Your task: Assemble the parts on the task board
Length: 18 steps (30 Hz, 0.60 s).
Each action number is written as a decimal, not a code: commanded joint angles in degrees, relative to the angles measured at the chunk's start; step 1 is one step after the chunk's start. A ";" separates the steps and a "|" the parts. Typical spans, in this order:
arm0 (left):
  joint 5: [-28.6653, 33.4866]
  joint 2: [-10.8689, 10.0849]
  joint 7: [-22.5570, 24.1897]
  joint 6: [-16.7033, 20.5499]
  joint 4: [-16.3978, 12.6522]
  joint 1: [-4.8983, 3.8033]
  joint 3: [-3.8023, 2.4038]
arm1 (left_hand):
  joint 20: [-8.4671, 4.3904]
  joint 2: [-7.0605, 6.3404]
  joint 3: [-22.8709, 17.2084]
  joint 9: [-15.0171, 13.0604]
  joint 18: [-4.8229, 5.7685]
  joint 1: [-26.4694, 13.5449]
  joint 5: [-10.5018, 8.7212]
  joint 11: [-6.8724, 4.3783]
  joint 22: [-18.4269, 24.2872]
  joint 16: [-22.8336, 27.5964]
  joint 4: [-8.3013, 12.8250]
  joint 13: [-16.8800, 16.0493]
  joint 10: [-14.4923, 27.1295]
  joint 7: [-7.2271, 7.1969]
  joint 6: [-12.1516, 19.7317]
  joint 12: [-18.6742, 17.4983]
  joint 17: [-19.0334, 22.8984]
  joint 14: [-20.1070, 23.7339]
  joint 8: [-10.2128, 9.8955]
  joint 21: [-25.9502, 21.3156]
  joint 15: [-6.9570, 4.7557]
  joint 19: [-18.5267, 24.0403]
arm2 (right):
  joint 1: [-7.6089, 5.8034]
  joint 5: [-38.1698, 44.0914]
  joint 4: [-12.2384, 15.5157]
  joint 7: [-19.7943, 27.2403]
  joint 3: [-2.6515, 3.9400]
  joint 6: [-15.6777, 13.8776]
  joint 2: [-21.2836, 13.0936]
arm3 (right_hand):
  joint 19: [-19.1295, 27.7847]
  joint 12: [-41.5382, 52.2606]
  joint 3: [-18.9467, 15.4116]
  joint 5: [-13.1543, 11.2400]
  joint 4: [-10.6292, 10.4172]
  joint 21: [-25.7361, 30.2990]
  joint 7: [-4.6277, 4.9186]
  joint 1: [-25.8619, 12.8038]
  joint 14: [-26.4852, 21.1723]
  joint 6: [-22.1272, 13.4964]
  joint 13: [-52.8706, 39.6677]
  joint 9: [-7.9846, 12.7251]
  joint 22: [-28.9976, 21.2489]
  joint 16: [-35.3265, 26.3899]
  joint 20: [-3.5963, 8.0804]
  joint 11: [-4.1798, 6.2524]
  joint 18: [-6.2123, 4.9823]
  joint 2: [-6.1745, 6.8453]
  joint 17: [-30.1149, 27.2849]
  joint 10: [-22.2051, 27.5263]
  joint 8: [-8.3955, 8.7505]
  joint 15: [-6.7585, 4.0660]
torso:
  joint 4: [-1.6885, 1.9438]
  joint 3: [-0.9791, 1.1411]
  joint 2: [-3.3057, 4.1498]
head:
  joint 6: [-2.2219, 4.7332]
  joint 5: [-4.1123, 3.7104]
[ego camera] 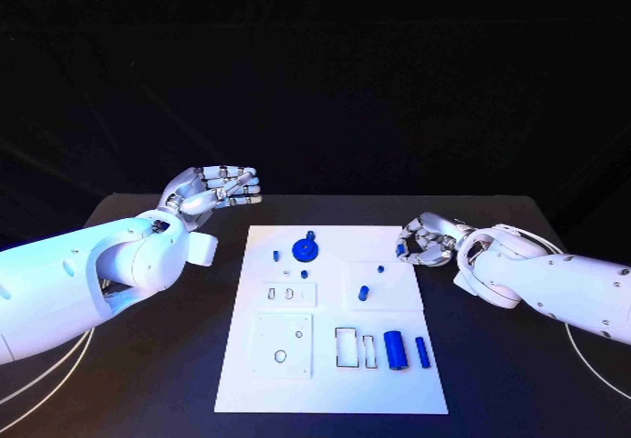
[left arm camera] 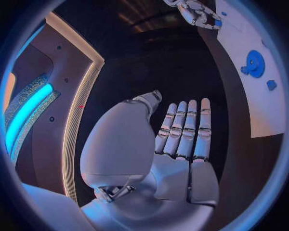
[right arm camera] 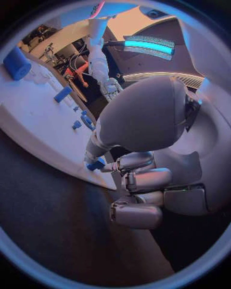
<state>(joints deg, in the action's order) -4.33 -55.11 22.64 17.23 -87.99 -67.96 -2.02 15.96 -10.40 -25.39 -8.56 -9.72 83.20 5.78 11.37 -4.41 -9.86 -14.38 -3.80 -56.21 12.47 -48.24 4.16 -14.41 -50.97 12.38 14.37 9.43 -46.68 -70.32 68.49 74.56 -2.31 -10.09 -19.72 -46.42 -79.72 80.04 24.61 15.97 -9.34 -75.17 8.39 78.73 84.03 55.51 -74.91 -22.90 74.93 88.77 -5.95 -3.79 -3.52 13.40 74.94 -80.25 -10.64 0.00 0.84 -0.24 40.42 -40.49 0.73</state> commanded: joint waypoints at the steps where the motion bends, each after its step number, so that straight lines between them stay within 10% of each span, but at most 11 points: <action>1: -0.08 0.06 0.33 -0.88 -0.11 -0.06 -0.04 | 0.19 -0.02 -0.38 0.08 -0.75 0.19 -0.32 0.16 0.05 0.20 0.05 -0.03 0.06 1.77 0.42 -0.23 -0.05 0.23 -0.22 -0.36 0.28 0.39 | 0.05 -0.69 -0.04 0.39 -0.01 -0.40 0.11 | -0.56 0.25 0.48 -0.07 0.06 -0.46 -0.12 0.08 5.23 0.68 -2.89 -0.14 1.24 0.23 0.13 0.23 -0.49 -0.89 11.93 -0.53 -0.59 -0.36 | -0.06 0.01 -0.03 | 0.01 0.02; 18: -0.08 0.09 0.21 -1.00 0.00 -0.06 -0.04 | 0.19 -0.01 -0.40 0.08 -0.75 0.15 -0.32 0.17 0.06 0.24 0.05 -0.03 0.07 1.79 0.41 -0.23 -0.07 0.21 -0.23 -0.37 0.28 0.39 | 0.05 -3.49 0.34 0.74 0.00 -3.88 0.32 | -1.36 1.17 1.04 -0.12 0.45 -1.38 -1.49 0.02 5.32 3.27 -4.04 -1.04 2.33 0.32 1.02 1.42 -0.24 -1.51 12.25 -1.62 -3.02 -1.37 | -0.01 0.01 -0.04 | -0.12 -0.05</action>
<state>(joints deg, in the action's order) -4.33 -55.11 22.56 17.18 -87.91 -67.96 -2.02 15.96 -10.40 -25.39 -8.56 -9.72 83.20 5.77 11.37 -4.41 -9.86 -14.38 -3.80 -56.22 12.47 -48.24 4.16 -14.40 -50.98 12.38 14.37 9.43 -46.68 -70.30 65.61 74.75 -1.95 -10.09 -22.16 -46.14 -80.75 80.99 25.33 15.95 -8.93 -76.21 6.85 78.64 84.03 58.26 -74.90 -23.69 74.92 88.77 -4.92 -2.45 -3.53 12.72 74.93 -81.59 -13.32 -0.85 0.83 -0.22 40.40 -40.58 0.67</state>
